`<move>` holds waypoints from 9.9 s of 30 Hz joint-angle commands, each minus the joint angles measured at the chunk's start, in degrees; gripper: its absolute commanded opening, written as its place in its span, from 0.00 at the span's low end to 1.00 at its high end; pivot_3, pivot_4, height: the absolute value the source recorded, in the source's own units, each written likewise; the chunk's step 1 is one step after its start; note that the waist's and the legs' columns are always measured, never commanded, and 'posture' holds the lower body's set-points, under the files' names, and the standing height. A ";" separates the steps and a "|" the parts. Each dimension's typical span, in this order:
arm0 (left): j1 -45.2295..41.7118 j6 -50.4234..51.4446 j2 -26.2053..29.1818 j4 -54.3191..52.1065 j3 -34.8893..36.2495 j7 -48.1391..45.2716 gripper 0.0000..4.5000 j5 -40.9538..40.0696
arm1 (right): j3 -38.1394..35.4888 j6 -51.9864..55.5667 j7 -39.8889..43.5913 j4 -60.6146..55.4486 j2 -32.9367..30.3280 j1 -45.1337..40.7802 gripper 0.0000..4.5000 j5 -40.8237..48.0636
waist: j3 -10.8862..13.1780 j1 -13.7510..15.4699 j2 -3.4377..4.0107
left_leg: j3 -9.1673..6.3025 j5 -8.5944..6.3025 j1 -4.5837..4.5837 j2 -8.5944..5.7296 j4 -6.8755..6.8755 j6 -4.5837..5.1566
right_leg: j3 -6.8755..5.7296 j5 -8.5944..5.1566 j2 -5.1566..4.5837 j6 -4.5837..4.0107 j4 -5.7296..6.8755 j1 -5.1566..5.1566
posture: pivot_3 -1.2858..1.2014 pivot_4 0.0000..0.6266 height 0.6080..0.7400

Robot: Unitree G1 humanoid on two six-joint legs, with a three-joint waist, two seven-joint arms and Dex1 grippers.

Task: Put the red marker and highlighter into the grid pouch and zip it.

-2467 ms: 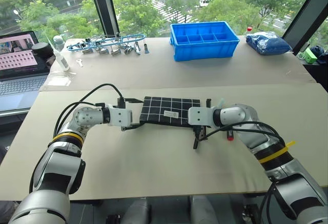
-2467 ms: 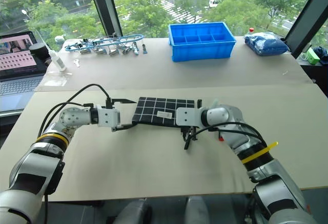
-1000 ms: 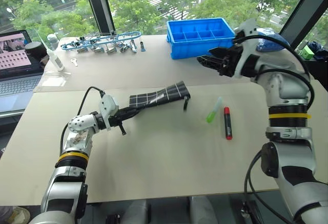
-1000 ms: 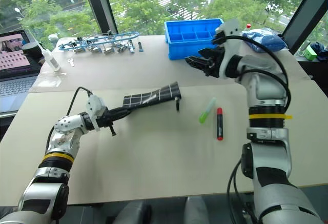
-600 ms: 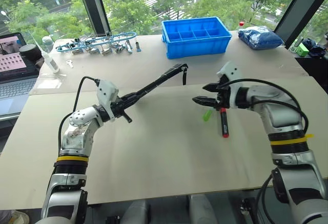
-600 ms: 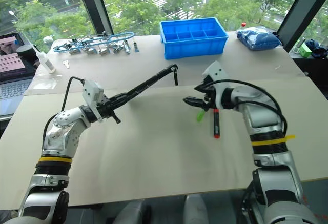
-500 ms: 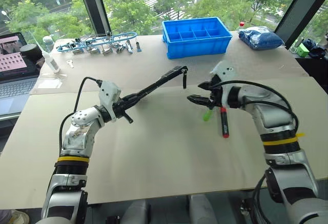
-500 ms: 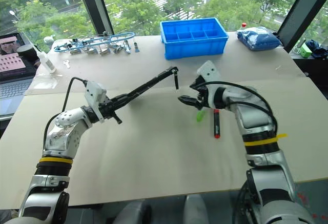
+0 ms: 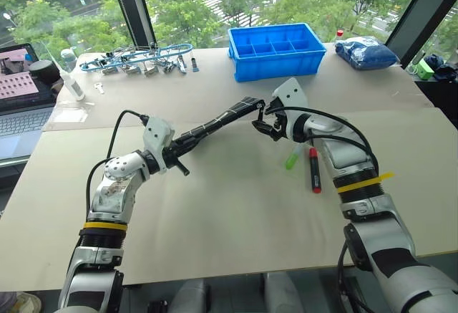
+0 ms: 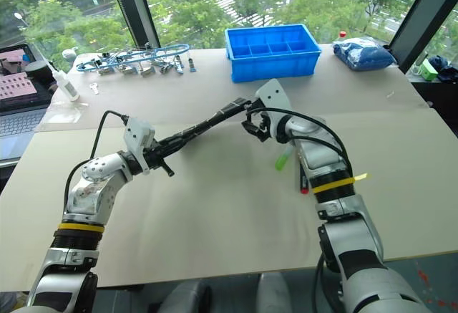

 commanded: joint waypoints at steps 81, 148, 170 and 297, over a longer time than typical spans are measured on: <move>0.37 15.90 0.00 -16.69 0.23 12.31 0.00 -3.39 | -21.16 41.58 -1.99 -50.12 -20.47 29.27 0.72 14.75 | -0.02 2.08 -0.05 | 0.41 -0.29 0.02 -0.04 0.13 0.49 | 0.10 0.02 -0.14 -0.05 0.42 -0.23 | 0.52 0.24 1.00; 3.84 19.33 4.16 -21.32 -1.64 4.70 0.00 -6.52 | 1.33 -46.36 18.27 -23.89 -35.48 10.90 0.12 -13.80 | 0.02 1.76 -0.10 | 0.50 -0.57 1.01 0.15 -0.06 0.66 | 0.09 -0.11 0.06 0.24 -0.59 1.27 | 0.52 0.24 1.00; 2.73 19.03 3.00 -20.37 -3.01 4.61 0.00 -5.92 | 12.35 -54.38 15.37 -17.38 -26.63 4.06 0.12 -32.78 | 0.02 1.73 -0.09 | 0.51 -0.50 0.94 0.14 -0.07 0.51 | 0.09 -0.10 0.06 0.23 -0.59 1.15 | 0.52 0.24 1.00; 3.31 17.43 -1.46 -18.12 -0.65 11.68 0.00 -3.45 | -6.65 33.33 -15.60 -33.05 -1.37 17.86 0.91 3.57 | 0.00 2.01 -0.05 | 0.53 -0.43 0.55 0.08 0.03 0.36 | 0.16 -0.05 0.03 0.15 -0.22 0.55 | 0.52 0.24 1.00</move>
